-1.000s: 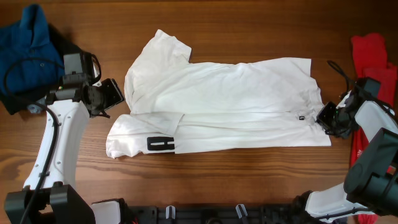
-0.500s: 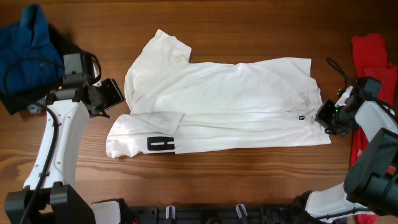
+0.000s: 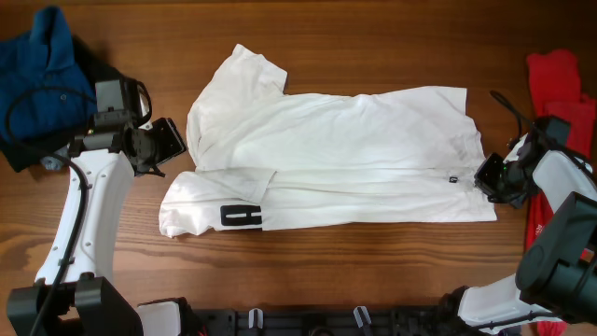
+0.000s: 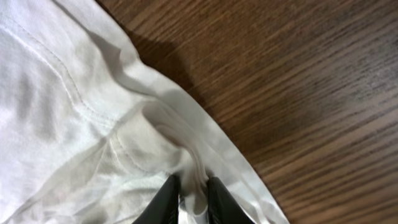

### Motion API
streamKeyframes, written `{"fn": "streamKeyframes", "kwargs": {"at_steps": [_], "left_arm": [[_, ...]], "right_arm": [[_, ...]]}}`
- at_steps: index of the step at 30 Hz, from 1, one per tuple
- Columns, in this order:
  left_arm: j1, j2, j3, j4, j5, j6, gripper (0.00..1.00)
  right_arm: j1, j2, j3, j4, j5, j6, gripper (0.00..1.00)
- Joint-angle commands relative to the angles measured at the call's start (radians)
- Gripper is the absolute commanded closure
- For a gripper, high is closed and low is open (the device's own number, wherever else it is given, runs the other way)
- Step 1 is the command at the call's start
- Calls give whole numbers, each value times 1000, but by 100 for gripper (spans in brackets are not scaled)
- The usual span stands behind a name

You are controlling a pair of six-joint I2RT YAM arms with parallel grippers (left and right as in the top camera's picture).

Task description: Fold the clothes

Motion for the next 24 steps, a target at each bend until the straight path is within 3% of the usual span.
{"fn": "streamKeyframes", "kwargs": {"at_steps": [1, 19, 24], "left_arm": [[-7, 6, 10, -1, 0, 20, 37], [-7, 6, 10, -2, 0, 20, 37], [-7, 6, 10, -1, 0, 21, 37]], "right_arm": [[-3, -8, 45, -17, 22, 14, 84], [-2, -8, 63, -43, -1, 13, 82], [-3, -8, 66, -59, 82, 66, 82]]}}
